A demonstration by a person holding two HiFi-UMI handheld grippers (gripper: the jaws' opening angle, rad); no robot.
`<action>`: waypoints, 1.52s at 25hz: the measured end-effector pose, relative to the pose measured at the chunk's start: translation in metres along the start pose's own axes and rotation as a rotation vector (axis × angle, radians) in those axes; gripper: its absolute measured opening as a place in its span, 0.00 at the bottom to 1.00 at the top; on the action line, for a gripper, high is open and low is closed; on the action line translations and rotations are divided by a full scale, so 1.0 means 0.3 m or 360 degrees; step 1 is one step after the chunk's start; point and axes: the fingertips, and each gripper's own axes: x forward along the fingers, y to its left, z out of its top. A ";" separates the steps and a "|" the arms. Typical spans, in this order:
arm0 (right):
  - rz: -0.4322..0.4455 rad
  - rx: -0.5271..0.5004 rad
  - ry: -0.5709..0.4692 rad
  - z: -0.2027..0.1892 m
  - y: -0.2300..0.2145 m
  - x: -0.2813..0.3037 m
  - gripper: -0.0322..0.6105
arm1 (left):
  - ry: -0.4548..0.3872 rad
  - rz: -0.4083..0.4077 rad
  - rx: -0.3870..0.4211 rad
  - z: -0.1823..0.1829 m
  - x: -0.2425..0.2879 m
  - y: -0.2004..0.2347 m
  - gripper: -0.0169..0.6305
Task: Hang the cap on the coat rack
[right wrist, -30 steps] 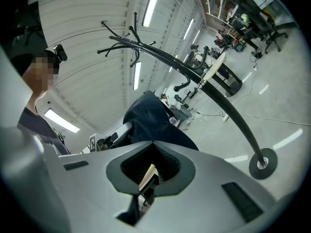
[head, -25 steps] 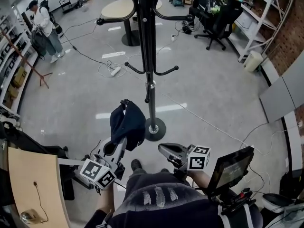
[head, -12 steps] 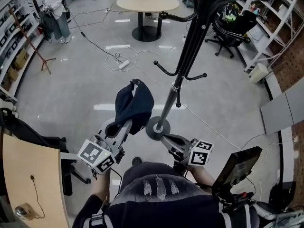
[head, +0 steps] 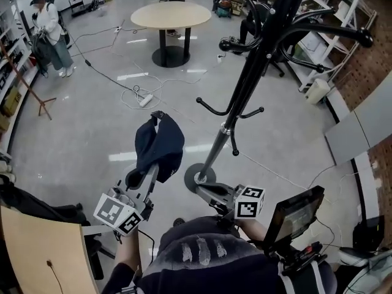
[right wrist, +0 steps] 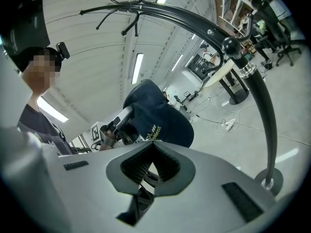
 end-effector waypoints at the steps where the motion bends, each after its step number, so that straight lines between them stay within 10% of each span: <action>1: -0.0011 -0.0004 -0.0009 0.009 -0.011 -0.003 0.05 | -0.0006 0.0001 0.0007 0.003 0.013 0.016 0.06; 23: 0.0138 0.0012 0.0015 0.101 -0.114 -0.219 0.05 | -0.0433 0.0211 0.0660 0.595 0.344 0.115 0.06; 38: -0.0024 -0.0017 -0.0141 0.155 -0.130 -0.074 0.05 | -0.0733 -0.0151 0.0703 0.872 0.476 0.243 0.06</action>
